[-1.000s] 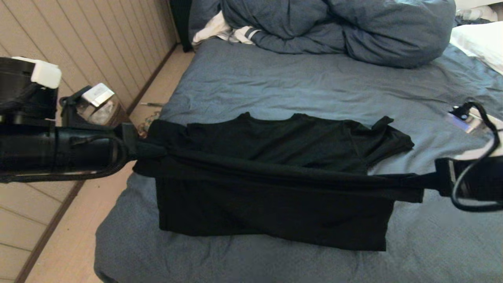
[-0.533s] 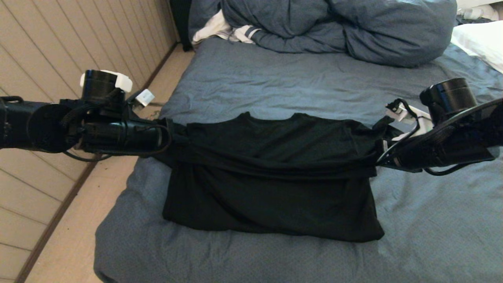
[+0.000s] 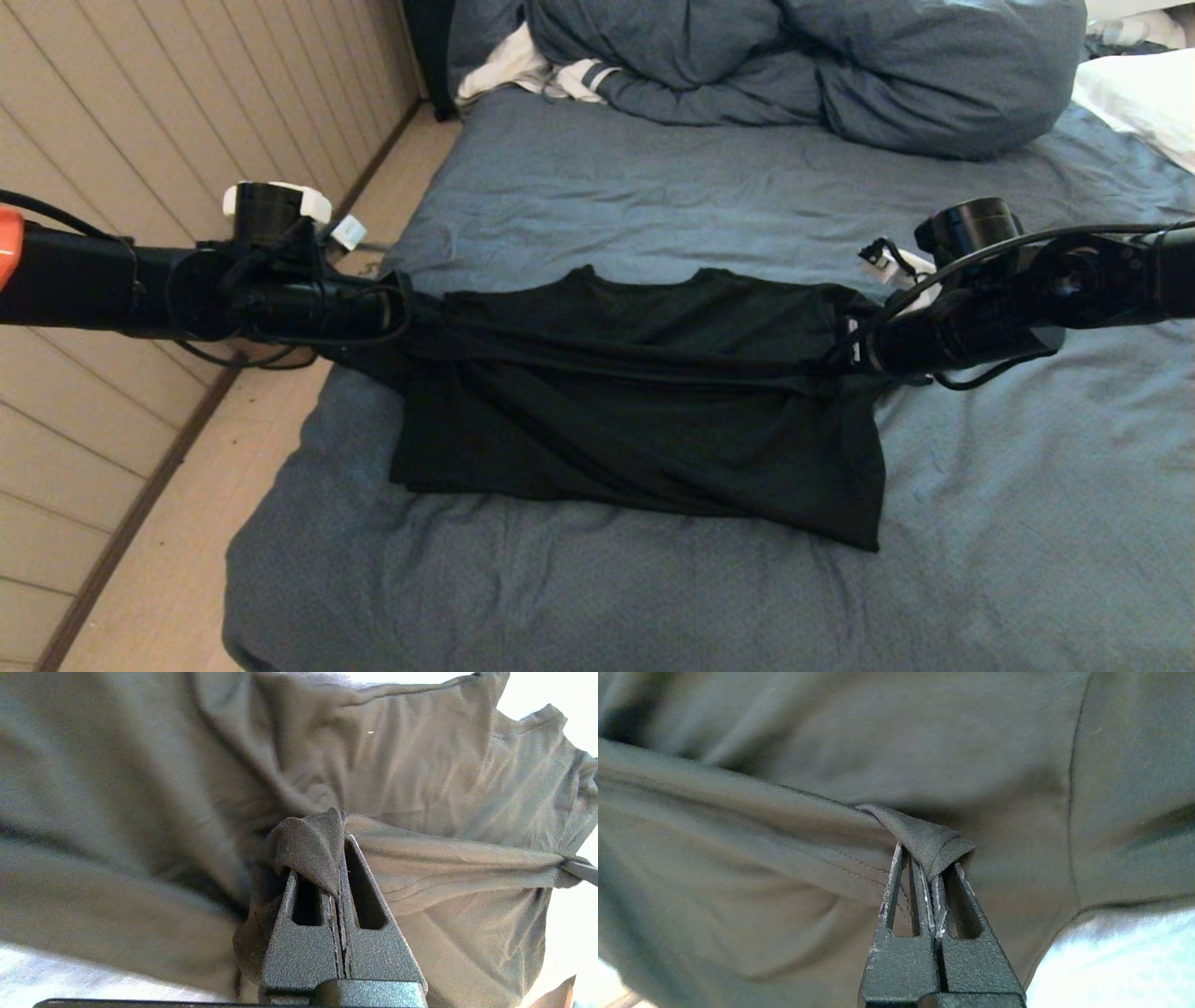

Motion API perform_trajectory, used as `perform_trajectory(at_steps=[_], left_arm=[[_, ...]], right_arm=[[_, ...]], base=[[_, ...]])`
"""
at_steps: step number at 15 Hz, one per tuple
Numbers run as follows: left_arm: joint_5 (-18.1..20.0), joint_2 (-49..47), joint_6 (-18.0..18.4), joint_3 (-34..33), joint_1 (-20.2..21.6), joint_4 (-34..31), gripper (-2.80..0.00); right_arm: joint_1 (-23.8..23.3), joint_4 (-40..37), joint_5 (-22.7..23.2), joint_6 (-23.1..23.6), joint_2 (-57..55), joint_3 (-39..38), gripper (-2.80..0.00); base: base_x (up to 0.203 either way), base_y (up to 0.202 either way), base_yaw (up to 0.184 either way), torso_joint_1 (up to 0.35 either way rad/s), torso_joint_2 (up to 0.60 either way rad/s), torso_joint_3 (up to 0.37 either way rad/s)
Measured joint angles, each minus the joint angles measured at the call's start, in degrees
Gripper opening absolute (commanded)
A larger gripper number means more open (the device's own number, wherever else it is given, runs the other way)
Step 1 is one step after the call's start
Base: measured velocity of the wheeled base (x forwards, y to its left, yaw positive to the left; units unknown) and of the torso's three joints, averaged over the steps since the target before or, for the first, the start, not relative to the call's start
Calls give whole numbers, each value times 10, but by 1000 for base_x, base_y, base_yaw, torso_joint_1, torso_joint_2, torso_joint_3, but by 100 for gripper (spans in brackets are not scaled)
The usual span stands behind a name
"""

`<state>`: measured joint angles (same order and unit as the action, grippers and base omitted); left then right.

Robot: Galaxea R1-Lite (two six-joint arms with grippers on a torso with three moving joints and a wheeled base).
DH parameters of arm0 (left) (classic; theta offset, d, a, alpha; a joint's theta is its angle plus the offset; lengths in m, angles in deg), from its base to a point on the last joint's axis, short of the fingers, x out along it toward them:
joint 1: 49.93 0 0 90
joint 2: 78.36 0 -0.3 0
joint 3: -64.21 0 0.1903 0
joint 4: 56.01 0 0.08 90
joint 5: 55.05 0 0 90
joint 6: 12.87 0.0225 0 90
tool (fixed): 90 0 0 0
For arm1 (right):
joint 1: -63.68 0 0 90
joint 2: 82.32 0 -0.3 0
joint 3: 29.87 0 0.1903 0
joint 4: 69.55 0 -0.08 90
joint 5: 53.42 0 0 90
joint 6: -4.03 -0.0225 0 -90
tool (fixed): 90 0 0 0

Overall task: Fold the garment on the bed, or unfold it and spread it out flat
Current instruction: Fold the black T-shirt

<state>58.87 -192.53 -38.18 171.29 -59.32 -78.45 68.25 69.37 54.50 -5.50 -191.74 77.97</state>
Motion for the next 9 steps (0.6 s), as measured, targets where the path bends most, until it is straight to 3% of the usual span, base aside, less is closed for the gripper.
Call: perform_trajectory(at_steps=[2,3,9], left_arm=[[1,-10,-1,1,1,0,-280],[3,-14,-1,-4,0,-2,0],[29,12,5,-51,-13,-2,0]], right_arm=[[-4,0,0,-1,-12,4,-280],[-5,0,0,-1,-15,5,0],[-5,-1,0,0,-13,-1,0]], base=[[0,0,0,0,0,0],[0,0,0,0,0,0],[0,0,0,0,0,0]])
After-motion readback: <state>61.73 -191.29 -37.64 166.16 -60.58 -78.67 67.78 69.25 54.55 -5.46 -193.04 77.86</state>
